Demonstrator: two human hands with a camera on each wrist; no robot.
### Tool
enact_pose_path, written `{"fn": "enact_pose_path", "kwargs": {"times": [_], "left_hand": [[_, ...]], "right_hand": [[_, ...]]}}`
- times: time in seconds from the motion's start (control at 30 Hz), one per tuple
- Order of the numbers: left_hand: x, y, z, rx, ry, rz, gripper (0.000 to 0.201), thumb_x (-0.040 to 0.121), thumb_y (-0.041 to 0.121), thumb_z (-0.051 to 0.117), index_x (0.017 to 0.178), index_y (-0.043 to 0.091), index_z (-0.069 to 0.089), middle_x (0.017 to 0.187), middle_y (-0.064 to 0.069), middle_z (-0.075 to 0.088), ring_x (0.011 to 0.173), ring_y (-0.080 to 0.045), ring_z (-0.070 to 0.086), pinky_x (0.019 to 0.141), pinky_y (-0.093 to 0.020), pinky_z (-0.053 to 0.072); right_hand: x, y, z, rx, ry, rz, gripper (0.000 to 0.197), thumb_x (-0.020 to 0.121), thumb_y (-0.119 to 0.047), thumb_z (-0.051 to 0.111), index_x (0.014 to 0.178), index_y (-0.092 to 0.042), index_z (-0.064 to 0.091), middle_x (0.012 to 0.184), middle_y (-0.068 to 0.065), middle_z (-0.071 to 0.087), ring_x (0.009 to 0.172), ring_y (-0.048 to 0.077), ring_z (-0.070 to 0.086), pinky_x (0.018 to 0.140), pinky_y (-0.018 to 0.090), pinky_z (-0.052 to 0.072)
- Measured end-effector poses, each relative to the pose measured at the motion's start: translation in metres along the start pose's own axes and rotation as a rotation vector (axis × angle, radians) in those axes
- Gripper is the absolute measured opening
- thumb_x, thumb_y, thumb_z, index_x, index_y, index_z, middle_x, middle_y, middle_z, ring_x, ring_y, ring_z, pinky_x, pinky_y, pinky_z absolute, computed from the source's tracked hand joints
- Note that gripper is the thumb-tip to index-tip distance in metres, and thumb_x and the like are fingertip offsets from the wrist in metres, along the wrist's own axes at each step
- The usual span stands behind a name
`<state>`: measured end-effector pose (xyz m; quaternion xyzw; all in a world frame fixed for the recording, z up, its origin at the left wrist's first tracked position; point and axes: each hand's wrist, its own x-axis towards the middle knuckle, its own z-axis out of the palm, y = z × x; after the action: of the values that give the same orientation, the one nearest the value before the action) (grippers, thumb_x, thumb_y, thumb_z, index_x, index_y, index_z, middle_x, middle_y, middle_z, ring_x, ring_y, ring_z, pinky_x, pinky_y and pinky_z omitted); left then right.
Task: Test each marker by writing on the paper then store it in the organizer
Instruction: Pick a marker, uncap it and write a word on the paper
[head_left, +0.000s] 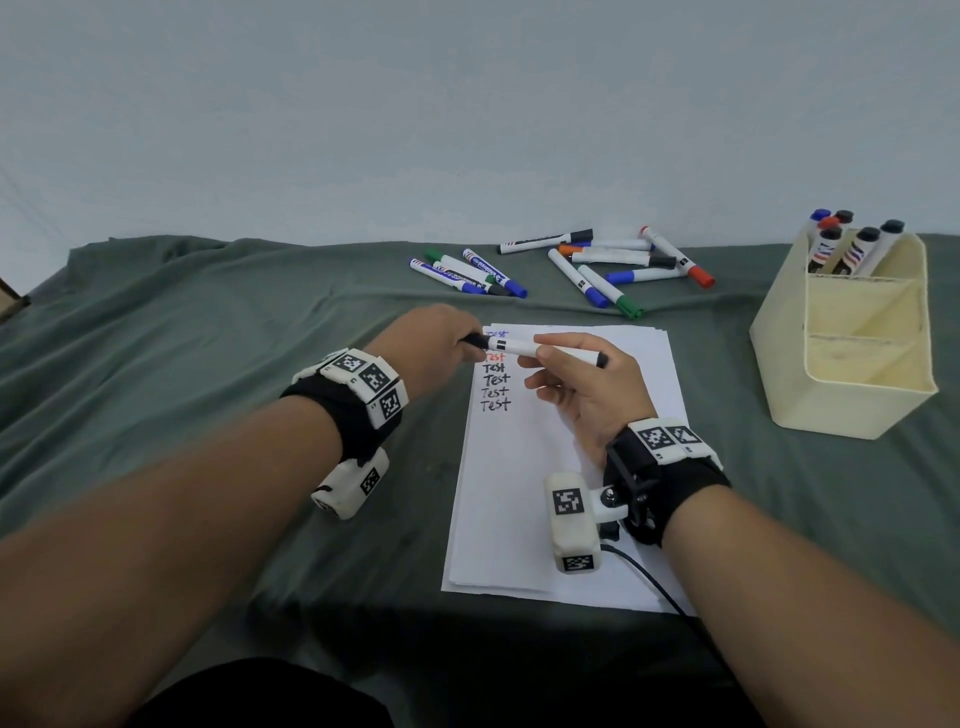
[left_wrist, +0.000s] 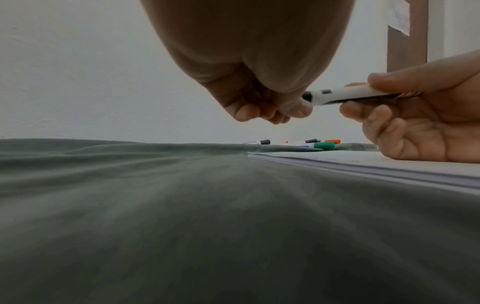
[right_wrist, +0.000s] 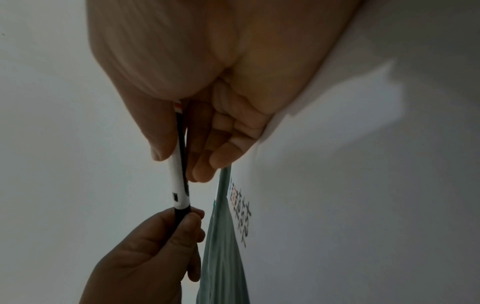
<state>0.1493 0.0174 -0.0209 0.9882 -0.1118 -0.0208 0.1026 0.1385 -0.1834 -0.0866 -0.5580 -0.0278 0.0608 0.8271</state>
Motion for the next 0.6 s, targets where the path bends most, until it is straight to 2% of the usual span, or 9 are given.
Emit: {"fn": "enact_pose_path", "kwargs": {"times": [0.1, 0.2, 0.27, 0.3, 0.37, 0.4, 0.47, 0.53, 0.6], "left_hand": [[-0.001, 0.001, -0.001, 0.036, -0.018, 0.007, 0.024, 0.098, 0.027, 0.056, 0.117, 0.015, 0.066, 0.107, -0.005, 0.067, 0.097, -0.022, 0.059, 0.079, -0.029, 0.041], [0.001, 0.000, 0.002, 0.044, -0.013, -0.016, 0.025, 0.097, 0.033, 0.057, 0.115, 0.018, 0.065, 0.106, -0.002, 0.066, 0.100, -0.022, 0.059, 0.085, -0.035, 0.046], [0.003, 0.001, 0.009, -0.015, -0.004, -0.059, 0.045, 0.090, 0.047, 0.062, 0.126, 0.019, 0.056, 0.113, -0.002, 0.063, 0.109, -0.024, 0.058, 0.091, -0.037, 0.046], [0.004, 0.002, 0.015, -0.041, -0.027, -0.104, 0.070, 0.085, 0.058, 0.064, 0.139, 0.019, 0.044, 0.125, -0.005, 0.058, 0.120, -0.027, 0.053, 0.098, -0.037, 0.043], [0.005, 0.004, 0.027, -0.022, -0.167, -0.202, 0.115, 0.075, 0.077, 0.058, 0.156, 0.017, 0.002, 0.157, -0.010, 0.028, 0.144, -0.031, 0.028, 0.114, -0.043, 0.024], [0.005, 0.004, 0.034, 0.025, -0.251, -0.223, 0.121, 0.073, 0.083, 0.052, 0.155, 0.022, -0.011, 0.164, -0.006, 0.008, 0.149, -0.031, 0.012, 0.117, -0.047, 0.014], [0.005, 0.001, 0.046, 0.122, -0.355, -0.226, 0.117, 0.068, 0.092, 0.041, 0.152, 0.037, -0.018, 0.164, 0.001, -0.017, 0.150, -0.034, -0.010, 0.116, -0.058, 0.003], [0.004, -0.002, 0.052, 0.146, -0.380, -0.218, 0.112, 0.065, 0.096, 0.036, 0.150, 0.046, -0.017, 0.161, 0.003, -0.025, 0.148, -0.035, -0.018, 0.113, -0.064, 0.000], [0.004, -0.005, 0.057, 0.156, -0.376, -0.218, 0.111, 0.065, 0.097, 0.034, 0.150, 0.046, -0.016, 0.161, 0.004, -0.026, 0.148, -0.035, -0.020, 0.113, -0.065, -0.001]], "right_hand": [[0.001, 0.001, 0.000, -0.035, -0.004, -0.010, 0.012, 0.089, -0.007, 0.074, 0.101, -0.009, 0.077, 0.093, 0.021, 0.077, 0.075, 0.029, 0.072, 0.063, 0.027, 0.056], [0.003, 0.001, 0.001, -0.040, 0.001, -0.007, 0.009, 0.090, -0.005, 0.072, 0.098, -0.008, 0.076, 0.090, 0.021, 0.076, 0.070, 0.026, 0.069, 0.062, 0.027, 0.055], [0.004, 0.001, 0.001, -0.027, 0.034, -0.001, 0.007, 0.090, -0.005, 0.070, 0.096, -0.007, 0.074, 0.084, 0.019, 0.075, 0.064, 0.022, 0.064, 0.058, 0.028, 0.052], [0.005, 0.001, 0.000, -0.002, 0.063, 0.002, 0.007, 0.089, -0.005, 0.069, 0.095, -0.007, 0.073, 0.079, 0.017, 0.072, 0.061, 0.020, 0.060, 0.055, 0.028, 0.050], [0.008, 0.002, -0.001, 0.080, 0.139, 0.011, 0.007, 0.089, -0.003, 0.069, 0.093, -0.009, 0.068, 0.069, 0.011, 0.066, 0.055, 0.017, 0.053, 0.051, 0.027, 0.045], [0.009, 0.003, -0.003, 0.111, 0.171, 0.016, 0.009, 0.089, -0.003, 0.069, 0.093, -0.010, 0.065, 0.066, 0.008, 0.064, 0.054, 0.016, 0.052, 0.049, 0.026, 0.044], [0.011, 0.004, -0.004, 0.123, 0.202, 0.021, 0.013, 0.089, -0.003, 0.069, 0.093, -0.012, 0.061, 0.063, 0.005, 0.062, 0.053, 0.015, 0.050, 0.048, 0.027, 0.043], [0.012, 0.005, -0.004, 0.115, 0.195, 0.006, 0.013, 0.088, -0.003, 0.071, 0.091, -0.013, 0.063, 0.062, 0.004, 0.062, 0.053, 0.015, 0.050, 0.048, 0.027, 0.043], [0.010, 0.004, -0.003, 0.127, 0.190, -0.021, 0.013, 0.086, -0.003, 0.072, 0.088, -0.014, 0.067, 0.063, 0.005, 0.062, 0.054, 0.016, 0.052, 0.049, 0.028, 0.044]]}}
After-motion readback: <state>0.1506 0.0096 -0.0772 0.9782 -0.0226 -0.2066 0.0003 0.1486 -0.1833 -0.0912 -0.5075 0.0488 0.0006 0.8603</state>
